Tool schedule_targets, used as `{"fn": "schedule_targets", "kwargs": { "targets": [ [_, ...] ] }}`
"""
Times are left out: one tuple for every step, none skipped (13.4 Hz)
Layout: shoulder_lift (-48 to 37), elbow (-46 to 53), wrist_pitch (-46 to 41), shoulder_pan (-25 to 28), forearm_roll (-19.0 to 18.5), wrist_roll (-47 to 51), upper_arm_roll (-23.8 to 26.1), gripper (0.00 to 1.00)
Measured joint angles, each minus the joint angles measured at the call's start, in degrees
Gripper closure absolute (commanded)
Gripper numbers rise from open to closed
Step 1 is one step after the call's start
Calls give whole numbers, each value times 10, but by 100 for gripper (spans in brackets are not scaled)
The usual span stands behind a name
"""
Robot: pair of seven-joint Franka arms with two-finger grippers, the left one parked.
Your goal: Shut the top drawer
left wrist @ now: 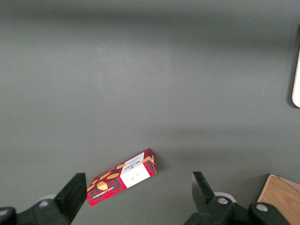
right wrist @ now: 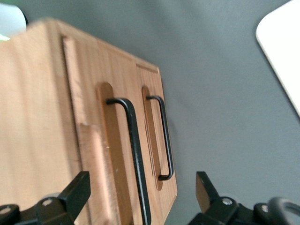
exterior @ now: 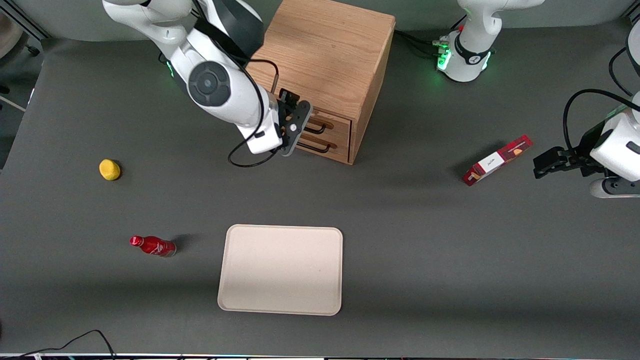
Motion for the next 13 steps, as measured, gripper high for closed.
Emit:
{"fn": "schedule_targets", "kwargs": {
  "targets": [
    [-12, 15, -7, -3, 0, 7, 0, 0],
    [-30, 24, -11, -6, -1, 15, 0, 0],
    [-52, 28, -15, -8, -6, 28, 0, 0],
    [-80, 29, -28, -9, -17, 48, -1, 0],
    [-110, 30, -45, -9, -37, 81, -1, 0],
    [-143, 29, -59, -10, -56, 137, -2, 0],
    [-177, 29, -76, -12, -67, 212, -7, 0],
    [-209, 28, -90, -13, -74, 291, -21, 0],
    [-236, 27, -102, -16, -79, 362, -38, 0],
    [-259, 27, -116, -19, -89, 415, -60, 0],
    [-277, 26, -129, -21, -100, 444, -87, 0],
    [-291, 26, -141, -24, -109, 455, -116, 0],
    [-302, 26, -152, -26, -112, 457, -147, 0]
  ]
}}
